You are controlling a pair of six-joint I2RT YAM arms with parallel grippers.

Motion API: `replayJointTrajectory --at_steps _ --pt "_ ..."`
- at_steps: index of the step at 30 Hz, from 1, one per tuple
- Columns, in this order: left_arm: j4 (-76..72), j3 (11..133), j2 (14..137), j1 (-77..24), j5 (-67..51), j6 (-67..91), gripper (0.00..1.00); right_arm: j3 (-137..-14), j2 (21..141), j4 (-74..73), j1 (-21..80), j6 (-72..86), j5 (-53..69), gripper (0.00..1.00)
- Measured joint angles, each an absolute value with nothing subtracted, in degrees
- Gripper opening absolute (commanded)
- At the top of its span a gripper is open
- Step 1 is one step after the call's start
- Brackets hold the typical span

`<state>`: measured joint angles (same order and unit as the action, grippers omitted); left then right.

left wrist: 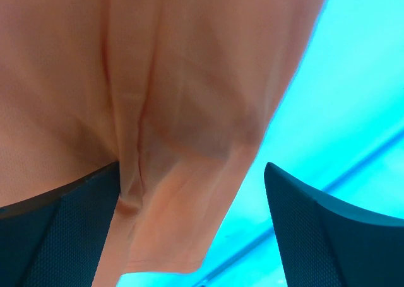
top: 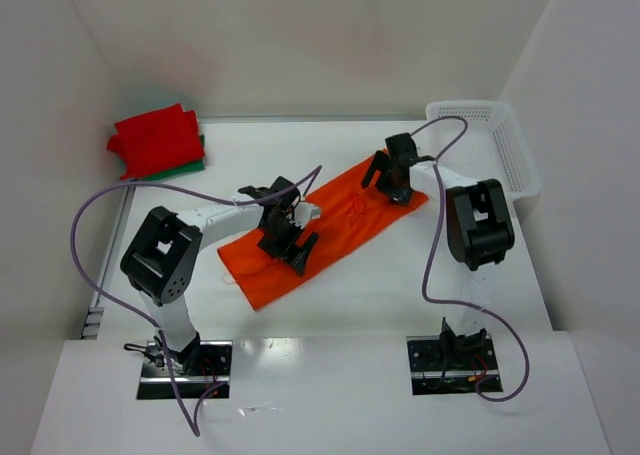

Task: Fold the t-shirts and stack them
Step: Rotate the tshirt 90 degrees

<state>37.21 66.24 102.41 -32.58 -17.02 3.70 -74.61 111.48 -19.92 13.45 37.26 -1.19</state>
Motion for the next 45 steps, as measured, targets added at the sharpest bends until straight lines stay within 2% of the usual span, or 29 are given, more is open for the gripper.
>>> replayJointTrajectory --at_steps 11,21,30,34,38,45 --pt "37.0 66.3 102.1 -32.8 -26.9 4.7 1.00 -93.3 125.1 -18.8 18.0 37.3 0.3 1.00" --pt "31.7 68.7 107.8 -33.3 -36.8 5.3 1.00 -113.6 138.1 -19.7 19.6 36.3 3.5 1.00" --pt "27.4 75.8 112.2 -38.6 -41.9 7.2 1.00 -118.1 141.1 -19.7 20.8 34.8 5.0 1.00" --pt "25.4 76.7 112.2 -40.4 -40.6 9.2 1.00 -118.1 141.1 -19.7 20.8 34.0 5.4 1.00" --pt "27.0 76.7 110.4 -39.9 -34.2 10.6 1.00 -118.2 141.1 -19.8 20.8 33.0 5.5 1.00" --pt "30.5 75.0 98.0 -34.9 -18.1 15.4 1.00 -115.2 137.2 -20.2 20.8 31.1 5.4 1.00"
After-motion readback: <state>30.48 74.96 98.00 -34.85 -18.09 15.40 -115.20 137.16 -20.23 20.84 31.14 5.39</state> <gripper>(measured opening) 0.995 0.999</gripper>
